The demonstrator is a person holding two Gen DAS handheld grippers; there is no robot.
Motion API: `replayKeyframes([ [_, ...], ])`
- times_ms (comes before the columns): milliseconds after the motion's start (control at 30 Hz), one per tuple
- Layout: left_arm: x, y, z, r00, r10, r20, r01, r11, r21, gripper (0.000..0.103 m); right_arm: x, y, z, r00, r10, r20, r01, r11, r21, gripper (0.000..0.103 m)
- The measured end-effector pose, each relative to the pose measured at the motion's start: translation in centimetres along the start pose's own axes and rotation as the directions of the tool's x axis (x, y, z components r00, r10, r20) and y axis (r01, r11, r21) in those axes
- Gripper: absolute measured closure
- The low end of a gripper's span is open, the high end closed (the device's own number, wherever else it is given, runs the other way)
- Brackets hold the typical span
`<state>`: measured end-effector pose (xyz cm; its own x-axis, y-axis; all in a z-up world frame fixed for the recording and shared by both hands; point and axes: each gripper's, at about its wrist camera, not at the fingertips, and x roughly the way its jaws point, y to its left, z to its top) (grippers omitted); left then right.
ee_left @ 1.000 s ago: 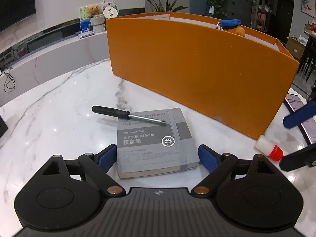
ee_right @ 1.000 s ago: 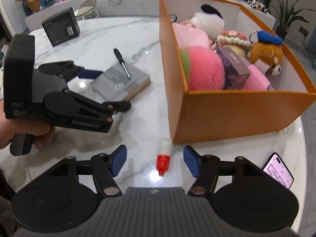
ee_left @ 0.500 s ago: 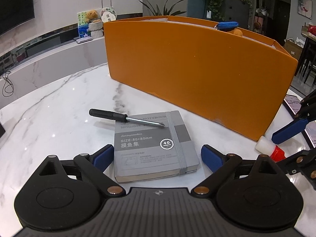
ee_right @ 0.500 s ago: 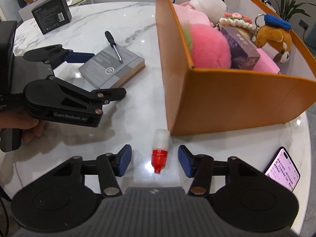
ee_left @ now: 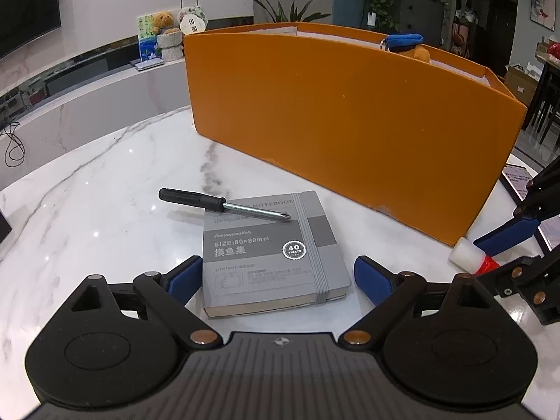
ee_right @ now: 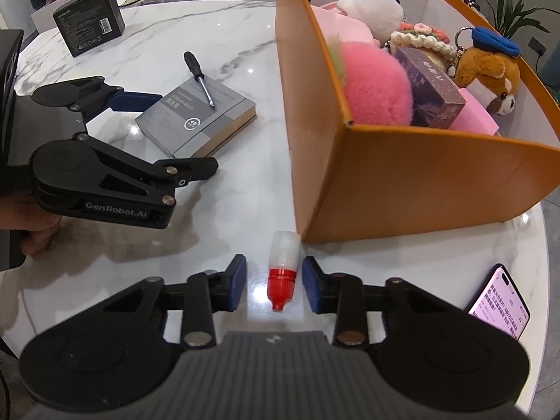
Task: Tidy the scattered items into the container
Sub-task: 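Grasp the grey notebook with the left tool while the right tool grasps the red-capped bottle, then lift the notebook with the left tool and the bottle with the right tool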
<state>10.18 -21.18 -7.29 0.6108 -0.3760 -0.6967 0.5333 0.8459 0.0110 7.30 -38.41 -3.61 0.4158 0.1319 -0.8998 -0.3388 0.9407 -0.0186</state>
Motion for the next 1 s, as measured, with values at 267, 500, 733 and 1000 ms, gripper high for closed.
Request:
replayKeyframes([
  [267, -0.1, 0.3, 0.2, 1.000, -0.002, -0.026, 0.002, 1.000, -0.001, 0.004, 0.1, 0.0, 0.2, 1.000, -0.003, -0.002, 0.003, 1.000, 0.001, 0.068],
  [500, -0.7, 0.5, 0.1, 0.999, -0.005, -0.049, 0.005, 1.000, 0.007, 0.005, 0.1, 0.0, 0.6, 1.000, 0.002, -0.005, -0.002, 1.000, -0.007, 0.083],
  [733, -2.0, 1.7, -0.2, 0.998, -0.034, -0.058, 0.031, 0.998, -0.050, 0.005, -0.4, 0.6, 0.8, 1.000, 0.019, 0.007, -0.019, 0.999, -0.026, 0.083],
  [1000, -4.8, 4.7, -0.3, 0.996, -0.086, -0.030, 0.078, 0.975, -0.210, 0.006, -1.5, 1.2, 1.3, 0.999, 0.013, 0.039, -0.011, 0.999, -0.031, 0.083],
])
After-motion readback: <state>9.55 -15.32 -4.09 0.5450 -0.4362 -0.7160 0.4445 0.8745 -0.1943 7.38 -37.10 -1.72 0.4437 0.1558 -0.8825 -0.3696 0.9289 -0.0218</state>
